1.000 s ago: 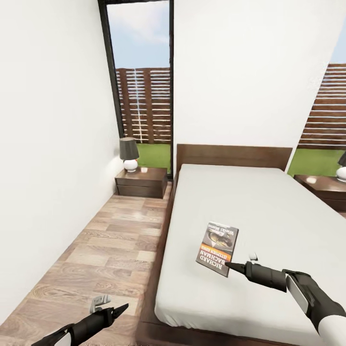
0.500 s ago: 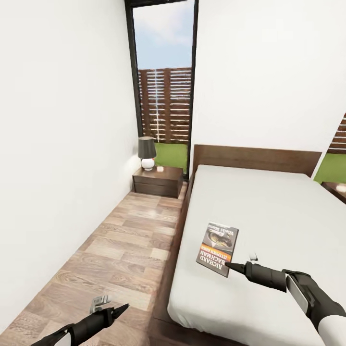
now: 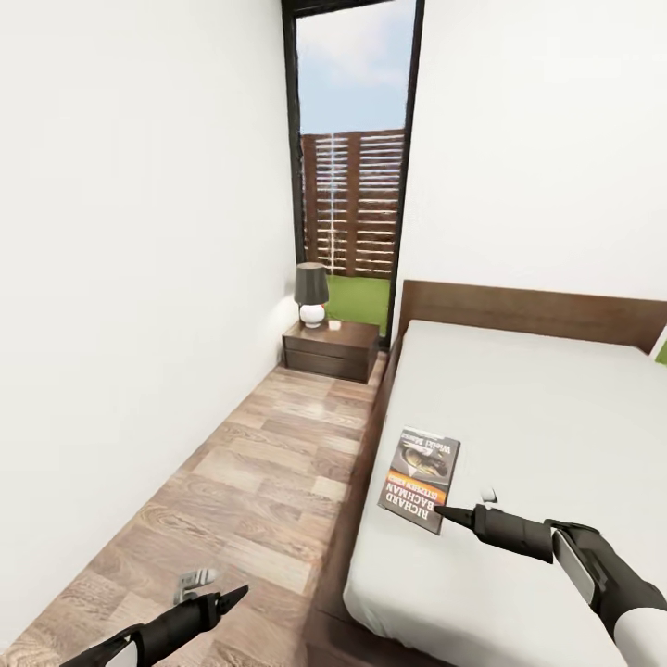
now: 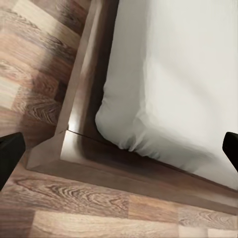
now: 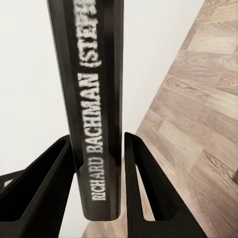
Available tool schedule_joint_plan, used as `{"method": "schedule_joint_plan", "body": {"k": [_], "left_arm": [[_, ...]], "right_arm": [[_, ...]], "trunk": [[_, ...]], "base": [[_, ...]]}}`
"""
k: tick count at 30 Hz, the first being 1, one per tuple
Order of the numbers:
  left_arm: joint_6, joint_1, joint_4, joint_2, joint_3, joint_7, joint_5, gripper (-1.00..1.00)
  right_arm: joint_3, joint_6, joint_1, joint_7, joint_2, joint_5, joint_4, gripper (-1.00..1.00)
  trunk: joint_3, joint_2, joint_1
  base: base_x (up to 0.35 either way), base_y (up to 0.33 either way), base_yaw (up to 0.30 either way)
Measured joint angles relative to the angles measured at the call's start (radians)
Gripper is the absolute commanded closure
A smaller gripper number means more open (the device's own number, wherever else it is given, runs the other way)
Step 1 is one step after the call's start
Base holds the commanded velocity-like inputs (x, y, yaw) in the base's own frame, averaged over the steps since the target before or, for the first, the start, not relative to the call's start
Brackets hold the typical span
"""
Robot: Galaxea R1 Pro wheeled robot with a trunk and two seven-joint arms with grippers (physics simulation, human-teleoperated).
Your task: In the bedroom, move the book from the bed onto either nightstand, and place the two sandals side by side next to the bed.
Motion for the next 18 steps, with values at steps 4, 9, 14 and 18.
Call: {"method": "schedule_joint_plan", "body": {"k": [4, 9, 14, 18], "left_arm": [[0.000, 0.000, 0.000, -0.008, 0.000, -0.001, 0.000, -1.00], [0.000, 0.000, 0.000, -0.012, 0.000, 0.000, 0.000, -1.00], [0.000, 0.000, 0.001, -0.014, 0.000, 0.000, 0.000, -1.00], [0.000, 0.000, 0.001, -0.014, 0.000, 0.000, 0.000, -1.00]], "right_arm": [[0.001, -0.001, 0.000, -0.001, 0.001, 0.000, 0.000, 1.00], [0.001, -0.001, 0.000, -0.005, 0.002, 0.001, 0.000, 1.00], [0.002, -0.001, 0.000, -0.005, 0.003, 0.000, 0.000, 1.00], [0.001, -0.002, 0.000, -0.004, 0.003, 0.000, 0.000, 1.00]], "trunk": [[0.000, 0.000, 0.000], [0.000, 0.000, 0.000], [0.000, 0.000, 0.000], [0.000, 0.000, 0.000]], "base": [[0.000, 0.000, 0.201], [0.000, 0.000, 0.203], [0.000, 0.000, 0.214], [0.000, 0.000, 0.224]]}}
